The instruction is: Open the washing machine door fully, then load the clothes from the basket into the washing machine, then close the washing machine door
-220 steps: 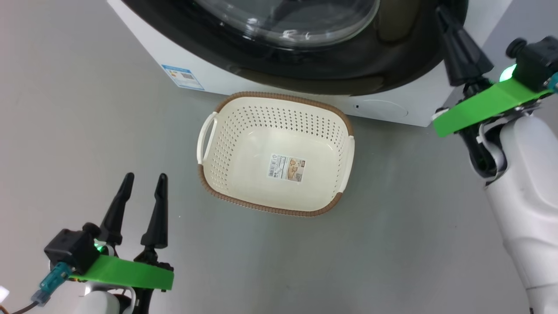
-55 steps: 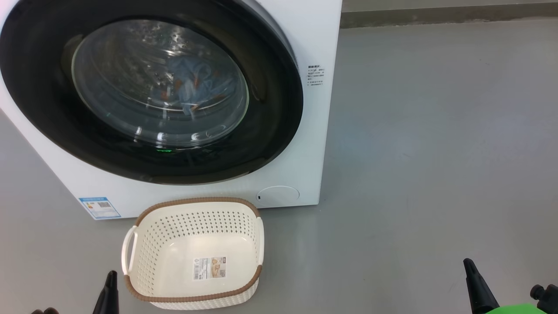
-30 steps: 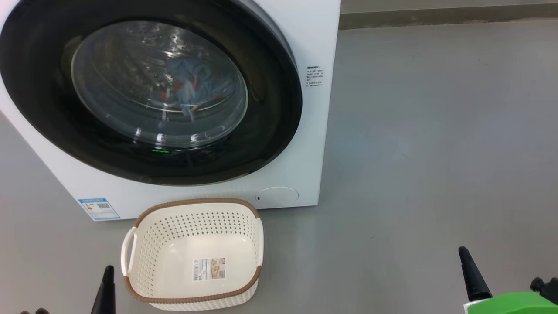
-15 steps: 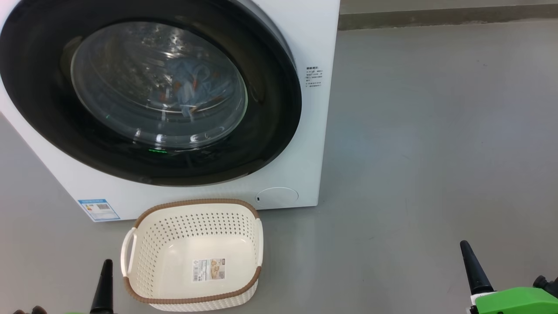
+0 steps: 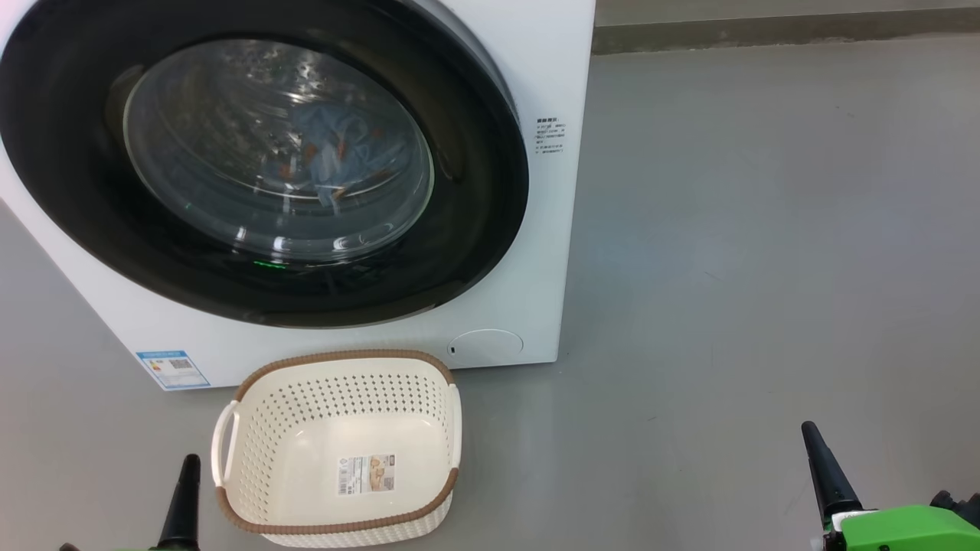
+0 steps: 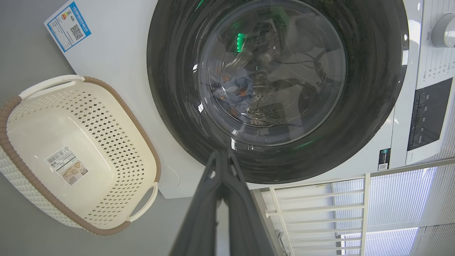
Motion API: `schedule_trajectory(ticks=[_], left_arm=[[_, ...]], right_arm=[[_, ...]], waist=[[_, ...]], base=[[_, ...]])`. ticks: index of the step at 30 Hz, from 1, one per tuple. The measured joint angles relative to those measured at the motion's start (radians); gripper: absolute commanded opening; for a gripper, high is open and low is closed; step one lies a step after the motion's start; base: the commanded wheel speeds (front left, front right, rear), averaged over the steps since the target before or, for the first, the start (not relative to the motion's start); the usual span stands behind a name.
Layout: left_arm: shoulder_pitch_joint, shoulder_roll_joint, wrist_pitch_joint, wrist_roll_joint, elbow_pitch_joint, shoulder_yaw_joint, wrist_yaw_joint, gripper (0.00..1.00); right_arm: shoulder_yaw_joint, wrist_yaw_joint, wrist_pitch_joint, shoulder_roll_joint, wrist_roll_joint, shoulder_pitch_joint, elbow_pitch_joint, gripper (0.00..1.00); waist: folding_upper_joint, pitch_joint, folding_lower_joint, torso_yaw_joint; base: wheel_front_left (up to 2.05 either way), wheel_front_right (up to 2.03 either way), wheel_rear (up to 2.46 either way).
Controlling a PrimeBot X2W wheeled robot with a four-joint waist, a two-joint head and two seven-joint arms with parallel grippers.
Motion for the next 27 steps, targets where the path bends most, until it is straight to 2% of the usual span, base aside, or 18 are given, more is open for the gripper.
schedule_trajectory(ticks=[27], left_arm=[[-0.032,-0.031,0.072,-0.233,-0.012,0.042,0.000,0.00]], right_arm=[[-0.026,0.000,0.070,0.022,0.238,-0.042,-0.017,0.00]], waist=[[0.0000,-0.003,0.0000,-0.003]], base=[[0.00,0.00,0.00]])
